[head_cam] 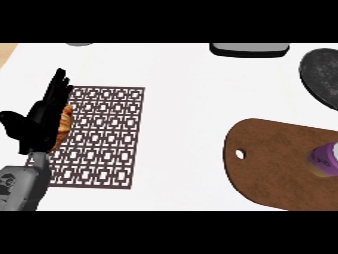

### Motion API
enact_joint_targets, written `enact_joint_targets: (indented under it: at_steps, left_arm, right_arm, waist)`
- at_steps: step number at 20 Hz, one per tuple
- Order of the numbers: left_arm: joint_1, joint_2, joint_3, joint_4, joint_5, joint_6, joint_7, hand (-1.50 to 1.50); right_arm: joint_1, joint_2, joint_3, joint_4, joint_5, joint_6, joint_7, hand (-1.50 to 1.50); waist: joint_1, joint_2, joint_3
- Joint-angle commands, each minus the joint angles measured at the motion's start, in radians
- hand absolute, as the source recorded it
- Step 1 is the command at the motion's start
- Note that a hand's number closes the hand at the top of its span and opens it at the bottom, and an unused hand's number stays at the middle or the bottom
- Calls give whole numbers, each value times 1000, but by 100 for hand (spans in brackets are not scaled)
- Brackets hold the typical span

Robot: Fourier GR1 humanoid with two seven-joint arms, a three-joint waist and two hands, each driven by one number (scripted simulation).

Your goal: Pick the can from the cutting board and place it in the pan

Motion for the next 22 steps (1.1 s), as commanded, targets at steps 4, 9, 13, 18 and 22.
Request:
enact_joint_targets:
  at_steps: [4, 9, 13, 18, 22]
  left_arm:
    - [-23, 8, 17, 3, 4, -19, 15, 0]
    - [-17, -11, 10, 21, -9, -16, -10, 0]
    - [-19, -39, -11, -9, -26, 13, 30, 0]
    - [-29, -26, 24, 41, -24, -1, -2, 0]
    - [-16, 3, 60, 23, -13, -19, 4, 0]
  right_arm:
    - [-76, 103, 99, 88, 140, 88, -88, -150]
    - [-100, 132, 163, 85, 173, 97, -111, -150]
    - [-119, 129, 200, 121, 223, 80, -158, -150]
    - [-116, 163, 230, 134, 280, 19, -164, -150]
    - [-108, 160, 250, 83, 362, -34, -119, -150]
  waist:
    - [15, 4, 0]
    - [5, 1, -1]
    - [3, -1, 0]
    - [-14, -3, -1]
    - [-23, -7, -1]
